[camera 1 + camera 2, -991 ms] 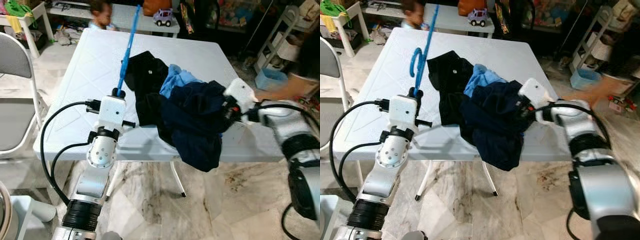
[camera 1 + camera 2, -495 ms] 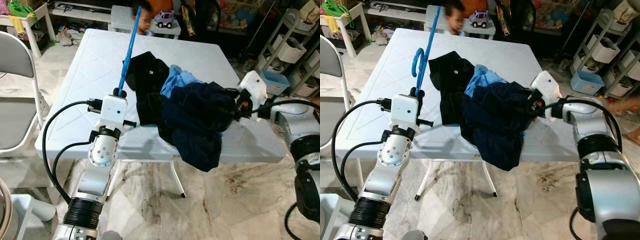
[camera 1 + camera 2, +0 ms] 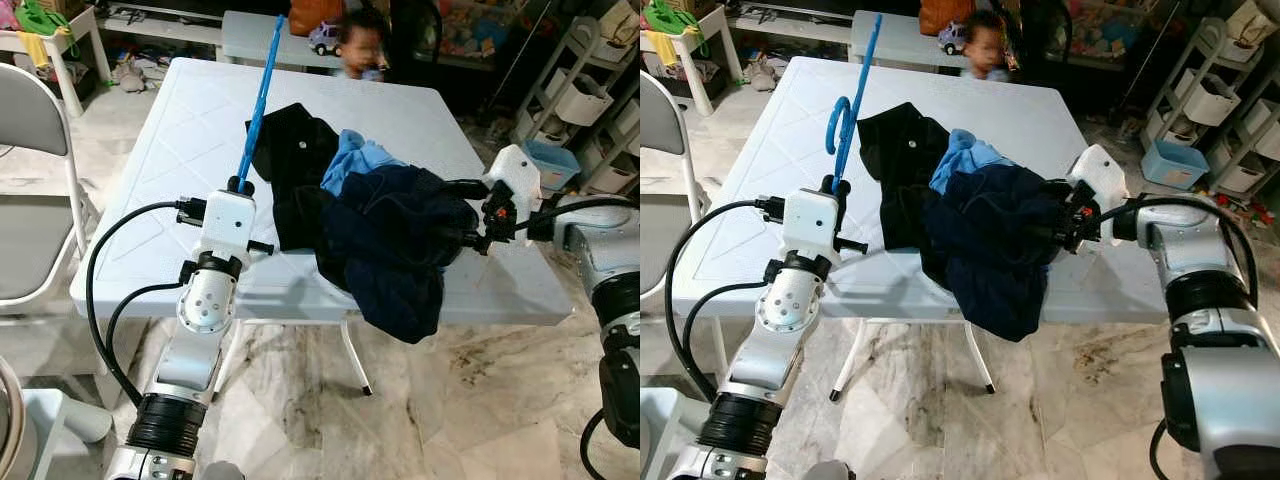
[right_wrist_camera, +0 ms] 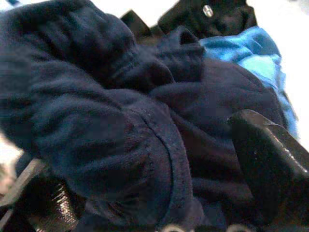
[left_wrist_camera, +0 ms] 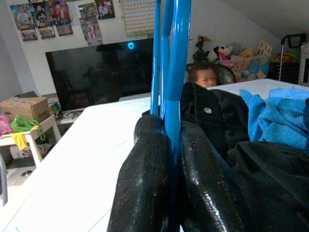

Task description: Hang hanger

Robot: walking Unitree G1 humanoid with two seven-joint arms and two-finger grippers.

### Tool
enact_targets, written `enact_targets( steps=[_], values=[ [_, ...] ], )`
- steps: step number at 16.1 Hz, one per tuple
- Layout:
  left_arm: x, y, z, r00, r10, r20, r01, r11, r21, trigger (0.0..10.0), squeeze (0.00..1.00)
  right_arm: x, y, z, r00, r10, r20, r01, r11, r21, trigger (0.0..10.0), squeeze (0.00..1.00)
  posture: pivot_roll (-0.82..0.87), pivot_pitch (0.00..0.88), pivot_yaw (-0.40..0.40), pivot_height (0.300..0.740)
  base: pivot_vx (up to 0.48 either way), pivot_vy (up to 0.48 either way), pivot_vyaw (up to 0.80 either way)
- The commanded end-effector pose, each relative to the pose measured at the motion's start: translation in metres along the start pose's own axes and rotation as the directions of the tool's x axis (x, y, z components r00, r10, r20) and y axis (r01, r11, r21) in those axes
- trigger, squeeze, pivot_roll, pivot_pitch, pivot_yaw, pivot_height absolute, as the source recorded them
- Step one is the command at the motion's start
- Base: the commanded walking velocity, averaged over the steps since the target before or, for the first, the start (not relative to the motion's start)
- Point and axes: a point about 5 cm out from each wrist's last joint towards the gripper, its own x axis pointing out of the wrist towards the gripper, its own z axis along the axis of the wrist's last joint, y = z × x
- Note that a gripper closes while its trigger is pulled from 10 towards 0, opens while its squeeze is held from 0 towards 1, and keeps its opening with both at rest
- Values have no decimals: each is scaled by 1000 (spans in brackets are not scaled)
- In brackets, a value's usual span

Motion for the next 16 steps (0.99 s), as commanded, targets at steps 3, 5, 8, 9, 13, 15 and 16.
enact_targets(
  steps=[3, 5, 8, 9, 13, 15, 16],
  values=[
    [-20, -6, -42, 979, -17, -203, 13, 1000, -19, 10000, 0, -13, 0, 1, 998, 58, -7, -57, 998, 29, 10000, 1000, 355, 77, -198, 740, 0, 0, 0],
    [-20, -6, -42, 979, -14, -204, 10, 1000, -20, 10000, 0, -15, 4, -6, 994, 97, -48, -95, 995, 36, 10000, 1000, 356, 79, -199, 740, 0, 0, 0],
    [-21, -6, -42, 978, -17, -206, 13, 1000, -18, 10000, 0, -16, 12, -11, 984, 158, -82, -154, 986, 57, 10000, 1000, 356, 81, -197, 740, 0, 0, 0],
    [-21, -6, -42, 978, -17, -206, 13, 1000, -17, 10000, 0, -16, 16, -17, 975, 188, -117, -183, 982, 52, 10000, 1000, 355, 82, -197, 740, 0, 0, 0],
    [-23, -6, -43, 977, -18, -211, 14, 1000, -16, 10000, 0, 5, 32, -31, 975, 175, -134, -173, 985, 25, 10000, 1000, 355, 94, -200, 740, 0, 0, 0],
    [-24, -5, -43, 977, -15, -212, 13, 1000, -13, 10000, 0, 23, 42, -37, 985, 108, -137, -109, 994, -4, 10000, 1000, 361, 98, -200, 740, 0, 0, 0],
    [-24, -4, -43, 977, -14, -212, 12, 1000, -12, 10000, 0, 29, 45, -39, 988, 86, -131, -87, 996, -2, 10000, 1000, 363, 99, -200, 740, 0, 0, 0]
  ],
)
